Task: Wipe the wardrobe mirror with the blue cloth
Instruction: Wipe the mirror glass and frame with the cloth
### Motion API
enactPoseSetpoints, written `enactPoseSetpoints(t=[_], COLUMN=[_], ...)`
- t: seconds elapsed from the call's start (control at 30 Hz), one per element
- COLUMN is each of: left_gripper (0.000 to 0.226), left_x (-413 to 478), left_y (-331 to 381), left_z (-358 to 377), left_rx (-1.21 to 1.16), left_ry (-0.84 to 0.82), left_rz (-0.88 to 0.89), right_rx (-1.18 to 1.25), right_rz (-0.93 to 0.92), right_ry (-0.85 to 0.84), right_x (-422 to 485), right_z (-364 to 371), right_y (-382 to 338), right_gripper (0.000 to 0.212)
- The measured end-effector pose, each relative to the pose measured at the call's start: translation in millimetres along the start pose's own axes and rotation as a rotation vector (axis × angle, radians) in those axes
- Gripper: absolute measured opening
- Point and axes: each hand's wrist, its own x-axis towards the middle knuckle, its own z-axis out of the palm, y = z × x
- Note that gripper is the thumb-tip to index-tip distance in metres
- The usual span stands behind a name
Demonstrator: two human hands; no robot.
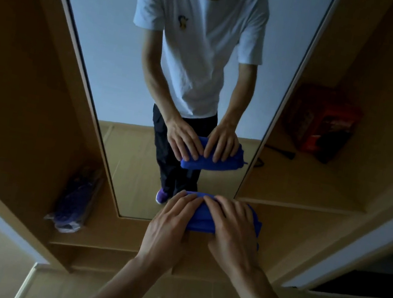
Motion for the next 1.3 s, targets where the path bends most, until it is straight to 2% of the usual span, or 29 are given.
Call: enactPoseSetpoints(t=[0.07,0.23,0.37,0.47,0.6,0.73,0.9,1.17,1.3], left_gripper=[0.067,0.062,0.062,0.061,0.063,0.062,0.056,0.067,0.067], left_x=[12,42,66,87,114,137,173,227,248], left_y=[13,45,73,97,125,155,192,248,267], left_z=[-20,-69,-111,-144,-181,-212,-257,-334,-366], left_rx=[0.005,0.039,0.065,0.100,0.135,0.162,0.192,0.324,0.376], left_ry=[0.035,0.123,0.218,0.291,0.384,0.502,0.623,0.779,0.841], left_rz=[0.043,0.144,0.232,0.304,0.387,0.460,0.559,0.606,0.601], right_rx=[-0.017,-0.039,-0.105,-0.153,-0.204,-0.256,-0.322,-0.401,-0.446], right_rz=[-0.028,-0.068,-0.102,-0.150,-0.170,-0.199,-0.254,-0.308,-0.315], right_ry=[0.053,0.166,0.278,0.394,0.495,0.587,0.738,0.918,0.963], right_x=[9,35,61,80,103,127,159,212,235], right_z=[-27,-86,-132,-171,-222,-270,-333,-428,-463], right_y=[-2,-4,-4,-6,-6,-1,1,-1,-7], right_gripper=[0.056,0.053,0.058,0.050,0.051,0.066,0.065,0.054,0.055])
